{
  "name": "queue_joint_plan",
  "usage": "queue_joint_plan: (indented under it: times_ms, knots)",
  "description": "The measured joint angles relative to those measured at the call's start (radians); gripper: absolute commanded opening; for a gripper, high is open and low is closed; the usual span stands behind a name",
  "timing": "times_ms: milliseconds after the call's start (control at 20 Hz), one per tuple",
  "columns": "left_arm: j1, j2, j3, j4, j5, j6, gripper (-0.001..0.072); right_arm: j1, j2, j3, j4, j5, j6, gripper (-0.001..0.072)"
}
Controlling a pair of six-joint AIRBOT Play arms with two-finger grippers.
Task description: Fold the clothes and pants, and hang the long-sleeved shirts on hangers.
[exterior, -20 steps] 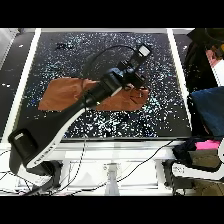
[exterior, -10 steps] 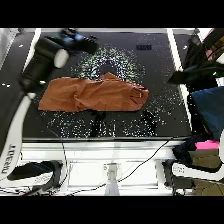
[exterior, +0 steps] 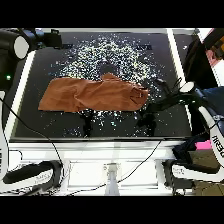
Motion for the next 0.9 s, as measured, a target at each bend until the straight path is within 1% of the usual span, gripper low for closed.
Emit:
queue_joint_plan:
  times_ms: [150,300,500,700,750,850,900]
  knots:
    - [0.008,0.002,0.0,0.0,-0.016,0.0,0.062,0.079,-0.01,-0.031,0.016,-0.143,0.005,0.0489]
    - [0.011,0.003,0.0,0.0,-0.024,0.0,0.062,0.123,-0.034,-0.043,0.007,-0.256,0.083,0.0489]
    - [0.011,0.004,0.0,0.0,-0.033,0.0,0.062,0.142,-0.069,-0.048,0.02,-0.332,0.147,0.0489]
    - [0.012,0.003,0.0,0.001,-0.035,0.0,0.062,0.147,-0.097,-0.048,0.077,-0.416,0.233,0.0485]
    - [0.012,0.004,0.0,0.001,-0.035,0.0,0.062,0.148,-0.103,-0.048,0.089,-0.427,0.249,0.0463]
    - [0.012,0.004,0.0,0.001,-0.035,0.0,0.062,0.148,-0.113,-0.049,0.113,-0.444,0.272,0.0358]
    - [0.013,0.004,0.0,0.002,-0.035,0.0,0.062,0.148,-0.116,-0.049,0.124,-0.45,0.28,0.0283]
